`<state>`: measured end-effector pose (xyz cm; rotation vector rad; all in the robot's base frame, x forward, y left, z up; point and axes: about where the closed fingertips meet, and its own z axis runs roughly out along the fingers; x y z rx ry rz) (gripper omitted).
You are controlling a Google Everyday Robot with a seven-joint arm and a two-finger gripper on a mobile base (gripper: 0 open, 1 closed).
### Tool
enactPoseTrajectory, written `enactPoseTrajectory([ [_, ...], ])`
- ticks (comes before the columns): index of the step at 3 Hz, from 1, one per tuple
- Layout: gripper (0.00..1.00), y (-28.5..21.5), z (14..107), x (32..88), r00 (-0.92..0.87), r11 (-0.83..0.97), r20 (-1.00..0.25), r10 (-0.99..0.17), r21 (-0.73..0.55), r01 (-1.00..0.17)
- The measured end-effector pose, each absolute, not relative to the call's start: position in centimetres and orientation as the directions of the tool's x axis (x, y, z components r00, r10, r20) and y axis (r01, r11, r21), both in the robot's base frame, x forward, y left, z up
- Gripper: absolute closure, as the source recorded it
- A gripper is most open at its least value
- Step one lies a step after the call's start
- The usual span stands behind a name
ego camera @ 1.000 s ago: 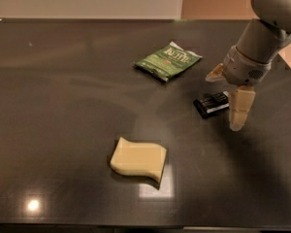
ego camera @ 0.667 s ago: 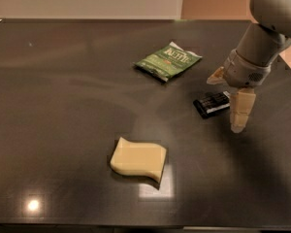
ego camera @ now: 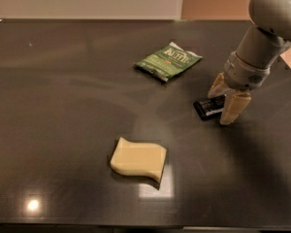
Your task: Move rxbar chocolate near sponge
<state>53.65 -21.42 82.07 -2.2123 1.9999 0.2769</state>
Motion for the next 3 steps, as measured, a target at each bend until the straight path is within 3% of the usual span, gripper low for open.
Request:
enactPoseTrajectory([
  [2, 0.88, -21.4, 82.4, 53.7, 0.095, -0.102, -0.238, -0.966, 0.016, -0.995],
  [3, 1.0, -20.1, 83.4, 52.8, 0.106, -0.111, -0.241, -0.965, 0.008, -0.994],
])
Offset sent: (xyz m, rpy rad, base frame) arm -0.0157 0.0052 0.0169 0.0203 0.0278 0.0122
